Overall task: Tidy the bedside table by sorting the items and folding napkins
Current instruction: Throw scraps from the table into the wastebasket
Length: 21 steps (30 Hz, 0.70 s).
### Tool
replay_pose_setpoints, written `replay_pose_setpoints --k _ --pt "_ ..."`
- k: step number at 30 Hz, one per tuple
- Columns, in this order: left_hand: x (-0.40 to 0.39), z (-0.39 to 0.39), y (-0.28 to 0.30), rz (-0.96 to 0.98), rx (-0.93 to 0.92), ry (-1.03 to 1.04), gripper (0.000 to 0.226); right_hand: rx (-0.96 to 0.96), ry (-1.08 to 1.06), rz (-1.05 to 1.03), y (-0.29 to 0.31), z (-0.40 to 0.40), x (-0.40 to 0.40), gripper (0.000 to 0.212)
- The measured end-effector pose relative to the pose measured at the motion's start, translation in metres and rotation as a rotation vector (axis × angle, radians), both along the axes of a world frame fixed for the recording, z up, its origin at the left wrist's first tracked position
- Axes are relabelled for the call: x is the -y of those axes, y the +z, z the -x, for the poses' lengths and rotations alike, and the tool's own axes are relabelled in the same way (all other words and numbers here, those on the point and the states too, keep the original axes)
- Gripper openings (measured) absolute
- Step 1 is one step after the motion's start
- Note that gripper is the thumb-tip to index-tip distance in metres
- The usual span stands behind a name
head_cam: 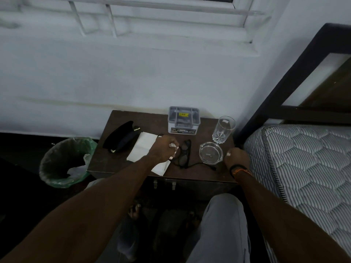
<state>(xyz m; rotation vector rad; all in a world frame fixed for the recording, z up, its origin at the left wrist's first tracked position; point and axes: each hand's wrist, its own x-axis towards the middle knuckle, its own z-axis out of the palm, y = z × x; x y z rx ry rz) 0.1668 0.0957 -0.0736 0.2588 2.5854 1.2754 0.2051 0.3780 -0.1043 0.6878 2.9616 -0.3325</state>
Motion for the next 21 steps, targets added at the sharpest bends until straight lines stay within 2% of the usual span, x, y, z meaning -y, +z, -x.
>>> replay_pose_setpoints --k 4,7,10,14,21 --pt "0.013 -0.008 0.015 0.001 -0.021 0.04 0.005 -0.173 0.02 -0.091 0.027 0.006 0.012 0.021" --pt "0.027 -0.017 0.028 0.013 -0.08 0.06 0.008 -0.276 0.068 -0.081 0.05 0.013 0.032 0.019" --pt "0.048 -0.027 0.042 0.079 -0.172 0.115 0.011 -0.388 0.104 0.112 0.07 0.017 0.067 0.014" --pt "0.087 -0.04 0.05 0.036 -0.15 0.207 0.011 -0.384 0.242 0.283 0.084 0.024 0.131 0.014" --pt "0.177 -0.065 0.045 0.087 -0.134 0.347 0.014 -0.374 0.549 0.447 0.087 0.031 0.26 0.017"
